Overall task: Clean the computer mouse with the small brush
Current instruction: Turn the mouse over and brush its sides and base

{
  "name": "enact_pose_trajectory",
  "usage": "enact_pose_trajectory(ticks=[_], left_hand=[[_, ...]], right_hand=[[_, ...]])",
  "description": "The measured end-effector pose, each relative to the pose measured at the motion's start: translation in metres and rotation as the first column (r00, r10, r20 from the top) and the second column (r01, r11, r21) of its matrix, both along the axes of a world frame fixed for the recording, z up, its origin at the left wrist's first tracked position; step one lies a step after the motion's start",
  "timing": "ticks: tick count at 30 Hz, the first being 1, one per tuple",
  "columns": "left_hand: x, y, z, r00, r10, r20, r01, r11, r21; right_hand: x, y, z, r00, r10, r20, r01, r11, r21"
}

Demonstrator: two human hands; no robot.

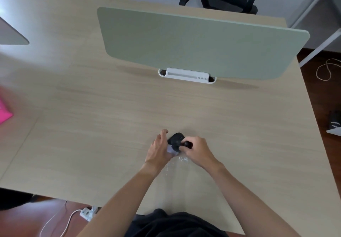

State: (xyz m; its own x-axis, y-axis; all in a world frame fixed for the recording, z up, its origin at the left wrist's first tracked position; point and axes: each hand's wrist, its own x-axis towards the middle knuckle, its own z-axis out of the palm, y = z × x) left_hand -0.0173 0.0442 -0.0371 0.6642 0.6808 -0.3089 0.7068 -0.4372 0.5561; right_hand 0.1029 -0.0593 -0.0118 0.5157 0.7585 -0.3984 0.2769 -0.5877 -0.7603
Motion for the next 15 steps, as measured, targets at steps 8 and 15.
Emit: enact_pose_trajectory(ticks=[8,15], left_hand=[[-0.004,-0.003,-0.002,0.998,-0.058,-0.037,0.059,0.998,0.026],[-0.013,0.014,0.007,0.966,-0.214,-0.147,0.225,0.972,0.063]], right_hand=[[-0.018,-0.008,0.0,0.981,-0.192,0.03,0.187,0.976,0.109],[-0.011,-0.012,0.001,0.928,-0.326,0.18,0.317,0.945,0.078]])
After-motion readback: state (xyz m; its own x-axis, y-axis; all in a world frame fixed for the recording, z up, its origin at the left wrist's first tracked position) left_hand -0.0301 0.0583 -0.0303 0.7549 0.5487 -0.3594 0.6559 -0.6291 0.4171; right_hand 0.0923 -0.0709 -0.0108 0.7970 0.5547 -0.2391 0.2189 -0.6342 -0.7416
